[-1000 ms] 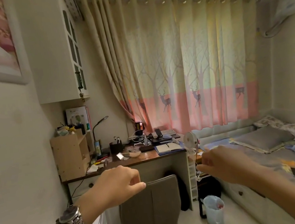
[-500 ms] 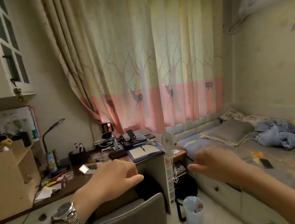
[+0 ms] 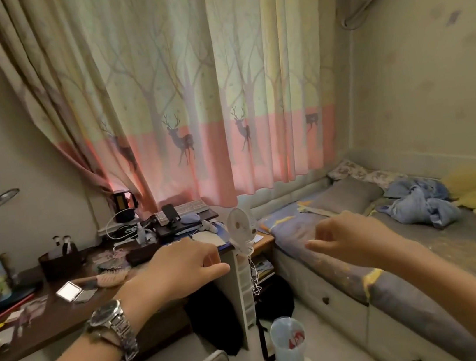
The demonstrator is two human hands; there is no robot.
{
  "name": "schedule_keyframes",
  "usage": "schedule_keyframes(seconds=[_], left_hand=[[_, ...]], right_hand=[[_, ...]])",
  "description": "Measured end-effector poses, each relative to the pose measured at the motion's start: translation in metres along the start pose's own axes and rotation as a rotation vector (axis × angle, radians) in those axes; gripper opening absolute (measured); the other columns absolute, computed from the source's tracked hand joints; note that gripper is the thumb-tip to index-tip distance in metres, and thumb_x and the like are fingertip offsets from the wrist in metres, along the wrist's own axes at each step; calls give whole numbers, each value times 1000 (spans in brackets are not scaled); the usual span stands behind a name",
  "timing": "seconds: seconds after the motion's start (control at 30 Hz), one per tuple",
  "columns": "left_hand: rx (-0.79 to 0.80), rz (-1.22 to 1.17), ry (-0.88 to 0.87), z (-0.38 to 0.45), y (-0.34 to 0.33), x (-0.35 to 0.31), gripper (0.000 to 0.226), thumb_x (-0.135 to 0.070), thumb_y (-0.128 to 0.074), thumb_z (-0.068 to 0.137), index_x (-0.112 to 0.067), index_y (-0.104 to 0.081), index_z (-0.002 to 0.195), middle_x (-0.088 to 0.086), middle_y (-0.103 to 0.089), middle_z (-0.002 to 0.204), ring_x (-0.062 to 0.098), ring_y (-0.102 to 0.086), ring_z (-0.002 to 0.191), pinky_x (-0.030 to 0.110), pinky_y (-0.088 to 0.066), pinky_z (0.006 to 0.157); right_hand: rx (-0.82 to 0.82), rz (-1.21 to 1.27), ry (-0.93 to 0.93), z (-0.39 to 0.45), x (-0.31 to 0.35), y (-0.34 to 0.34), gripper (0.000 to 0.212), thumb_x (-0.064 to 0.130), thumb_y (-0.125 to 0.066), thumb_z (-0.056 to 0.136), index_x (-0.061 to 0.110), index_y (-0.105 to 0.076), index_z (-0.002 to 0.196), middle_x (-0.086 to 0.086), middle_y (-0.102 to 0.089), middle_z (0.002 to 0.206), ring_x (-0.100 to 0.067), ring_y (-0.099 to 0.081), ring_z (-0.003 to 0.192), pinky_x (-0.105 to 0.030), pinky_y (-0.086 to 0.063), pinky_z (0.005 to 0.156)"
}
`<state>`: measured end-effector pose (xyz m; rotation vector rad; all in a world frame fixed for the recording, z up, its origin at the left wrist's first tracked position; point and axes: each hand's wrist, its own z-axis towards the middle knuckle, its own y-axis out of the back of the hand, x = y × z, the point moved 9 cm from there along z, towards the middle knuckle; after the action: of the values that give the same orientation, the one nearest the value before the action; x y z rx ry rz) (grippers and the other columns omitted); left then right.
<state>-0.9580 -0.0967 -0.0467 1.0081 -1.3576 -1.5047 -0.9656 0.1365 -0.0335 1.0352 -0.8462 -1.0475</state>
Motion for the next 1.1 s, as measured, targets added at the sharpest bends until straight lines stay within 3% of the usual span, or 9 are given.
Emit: schedule_keyframes(seconds=[0.13, 0.3, 0.43, 0.5, 0.57, 0.63, 0.77, 0.9, 1.1], left_hand=[[-8, -13, 62, 74, 0, 12, 36, -62, -45, 89, -33, -63, 100, -14, -65, 104, 7, -60, 94, 31, -50, 81], [-5, -37, 139, 136, -11, 24, 38, -62, -44, 90, -32, -63, 104, -12, -65, 105, 8, -60, 94, 31, -51, 82], [48, -67, 188, 164, -25, 50, 36, -63, -46, 88, -35, -63, 104, -15, -63, 102, 3, -57, 89, 27, -49, 78], [10, -74, 232, 180, -24, 71, 37, -64, -46, 87, -35, -63, 101, -14, -64, 100, 4, -59, 89, 32, -52, 80], [1, -64, 261, 197, -27, 89, 37, -64, -46, 87, -34, -63, 101, -13, -65, 99, 6, -59, 89, 35, -53, 82], [5, -64, 274, 215, -33, 106, 37, -64, -46, 87, -34, -63, 100, -14, -64, 98, 5, -59, 89, 34, -53, 82], [-4, -102, 314, 257, -47, 153, 35, -63, -47, 87, -36, -63, 101, -17, -64, 98, 2, -58, 89, 30, -52, 82], [-38, -155, 354, 305, -52, 200, 35, -63, -48, 87, -35, -64, 101, -18, -63, 97, 1, -58, 88, 26, -51, 78], [-75, -95, 368, 355, -43, 249, 36, -62, -47, 89, -33, -63, 102, -18, -57, 91, 2, -56, 85, 19, -39, 61]], right_hand=[[11, -19, 12, 68, -46, -7, 40, 55, -48, 88, 26, -44, 60, 9, -48, 64, -15, -49, 69, -21, -28, 49], [28, 22, 49, 152, -81, -22, 31, 55, -47, 90, 31, -49, 70, 8, -56, 81, -12, -51, 73, -18, -28, 50], [92, 69, 133, 203, -74, -61, 30, 53, -48, 90, 27, -61, 86, 6, -66, 95, -11, -56, 79, -26, -45, 65], [95, 102, 169, 227, -65, -76, 26, 53, -49, 89, 31, -57, 79, 6, -66, 93, -10, -55, 78, -29, -47, 73], [105, 110, 201, 250, -56, -90, 26, 53, -48, 90, 33, -50, 73, 6, -65, 90, -12, -56, 79, -29, -47, 73], [115, 111, 231, 276, -48, -105, 25, 53, -47, 90, 32, -55, 79, 6, -67, 92, -12, -59, 82, -29, -46, 71], [154, 121, 267, 340, -39, -140, 25, 53, -48, 89, 33, -52, 74, 8, -64, 82, -4, -55, 68, -23, -41, 57], [122, 73, 279, 419, -31, -154, 33, 54, -48, 89, 26, -65, 92, 4, -68, 95, -15, -62, 82, -28, -49, 70], [94, 115, 289, 494, -14, -181, 30, 55, -50, 87, 28, -63, 84, 8, -68, 85, -10, -62, 74, -32, -55, 73]])
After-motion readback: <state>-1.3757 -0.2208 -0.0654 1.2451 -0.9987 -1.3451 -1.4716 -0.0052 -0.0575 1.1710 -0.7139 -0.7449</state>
